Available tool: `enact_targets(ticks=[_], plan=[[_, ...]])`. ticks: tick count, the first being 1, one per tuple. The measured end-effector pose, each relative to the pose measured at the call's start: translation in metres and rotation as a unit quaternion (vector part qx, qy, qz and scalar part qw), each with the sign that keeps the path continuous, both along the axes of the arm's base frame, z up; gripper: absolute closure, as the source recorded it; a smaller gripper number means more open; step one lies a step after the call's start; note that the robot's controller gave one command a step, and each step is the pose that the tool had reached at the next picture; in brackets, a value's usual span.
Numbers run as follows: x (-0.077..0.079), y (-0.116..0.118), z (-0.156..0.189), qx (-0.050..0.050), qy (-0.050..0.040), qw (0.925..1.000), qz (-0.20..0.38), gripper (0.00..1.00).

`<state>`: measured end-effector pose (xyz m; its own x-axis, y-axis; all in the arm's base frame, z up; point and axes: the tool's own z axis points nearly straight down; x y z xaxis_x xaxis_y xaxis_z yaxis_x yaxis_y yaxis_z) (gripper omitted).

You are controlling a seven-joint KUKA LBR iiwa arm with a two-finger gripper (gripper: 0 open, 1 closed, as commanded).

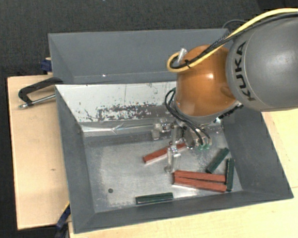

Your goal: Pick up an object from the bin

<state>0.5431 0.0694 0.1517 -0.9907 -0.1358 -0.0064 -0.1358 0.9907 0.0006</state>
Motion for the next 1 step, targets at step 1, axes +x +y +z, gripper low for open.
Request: enact_targets(ticks=[1], plan=[[0.0167, -0.0279, -0.0808, 0.0, 0.0017, 0.9889, 0.149, 1.0]])
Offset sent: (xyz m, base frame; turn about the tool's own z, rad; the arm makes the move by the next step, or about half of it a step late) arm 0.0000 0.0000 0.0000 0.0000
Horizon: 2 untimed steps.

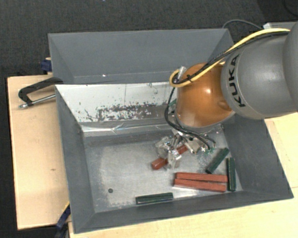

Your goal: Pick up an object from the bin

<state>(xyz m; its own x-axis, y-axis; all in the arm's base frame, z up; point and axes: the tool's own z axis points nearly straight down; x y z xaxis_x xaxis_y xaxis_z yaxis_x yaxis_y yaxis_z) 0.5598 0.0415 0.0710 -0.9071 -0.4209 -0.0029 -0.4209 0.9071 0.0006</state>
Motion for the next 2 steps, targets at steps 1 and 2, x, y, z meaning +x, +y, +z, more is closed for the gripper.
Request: enact_targets(ticks=[1, 2], plan=[[0.0, 0.0, 0.0, 0.0, 0.0, 1.0, 0.0, 1.0], [-0.013, 0.022, 0.052, 0.0, 0.002, 0.9996, 0.028, 1.0]])
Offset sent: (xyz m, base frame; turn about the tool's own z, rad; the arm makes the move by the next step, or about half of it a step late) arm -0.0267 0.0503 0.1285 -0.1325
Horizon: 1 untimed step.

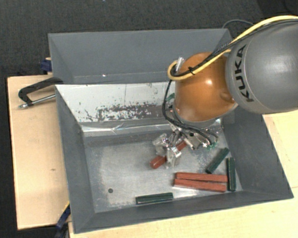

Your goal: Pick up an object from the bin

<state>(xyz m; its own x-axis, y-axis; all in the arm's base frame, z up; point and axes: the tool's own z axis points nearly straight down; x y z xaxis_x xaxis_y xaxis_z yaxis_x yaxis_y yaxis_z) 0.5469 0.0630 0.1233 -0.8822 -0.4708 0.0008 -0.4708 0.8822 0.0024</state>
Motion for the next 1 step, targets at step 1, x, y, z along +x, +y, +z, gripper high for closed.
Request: enact_targets(ticks=[1], plan=[[0.0383, -0.0026, 0.1376, 0.0, -0.004, 0.9999, -0.014, 1.0]])
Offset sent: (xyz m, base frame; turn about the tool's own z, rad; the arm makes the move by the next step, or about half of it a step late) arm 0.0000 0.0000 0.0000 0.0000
